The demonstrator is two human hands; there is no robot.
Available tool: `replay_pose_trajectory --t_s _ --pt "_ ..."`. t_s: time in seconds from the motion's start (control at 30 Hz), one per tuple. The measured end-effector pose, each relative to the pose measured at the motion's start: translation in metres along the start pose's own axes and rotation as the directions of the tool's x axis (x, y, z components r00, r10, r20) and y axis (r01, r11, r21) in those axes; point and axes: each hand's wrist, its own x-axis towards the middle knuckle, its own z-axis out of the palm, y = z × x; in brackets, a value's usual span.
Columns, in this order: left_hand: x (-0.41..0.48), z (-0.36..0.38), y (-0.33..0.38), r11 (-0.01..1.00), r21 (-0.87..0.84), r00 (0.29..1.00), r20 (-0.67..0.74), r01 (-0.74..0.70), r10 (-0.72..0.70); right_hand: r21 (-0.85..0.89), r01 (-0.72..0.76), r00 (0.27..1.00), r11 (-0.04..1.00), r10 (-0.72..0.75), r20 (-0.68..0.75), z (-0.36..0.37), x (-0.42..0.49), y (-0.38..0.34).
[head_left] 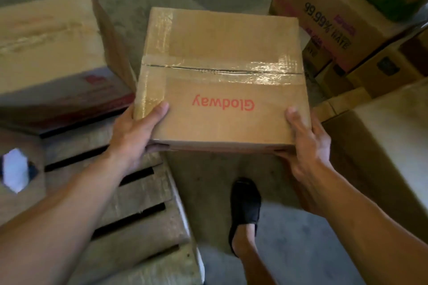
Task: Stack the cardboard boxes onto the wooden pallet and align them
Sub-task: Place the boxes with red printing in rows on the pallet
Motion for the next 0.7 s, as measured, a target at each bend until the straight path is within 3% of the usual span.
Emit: replay_pose_trajectory --t_s 0.2,0.33,0.7 --pt "-0.110 -0.034 -0.057 0.988 -0.141 0.996 -0.060 0.059 -0.068 -0.139 0.033 0.988 0.990 -0.011 0.154 -0.039 -0.063 0.015" --pt "-0.166 -0.063 -0.078 0.976 -0.216 0.987 -0.150 0.024 -0.058 -0.211 0.019 0.972 0.977 0.031 0.232 -0.041 -0.099 0.030" --pt "-0.208 -0.175 -0.095 0.974 -0.228 0.903 -0.420 -0.012 -0.087 -0.292 0.100 0.877 0.951 0.054 0.478 0.067 -0.142 0.085"
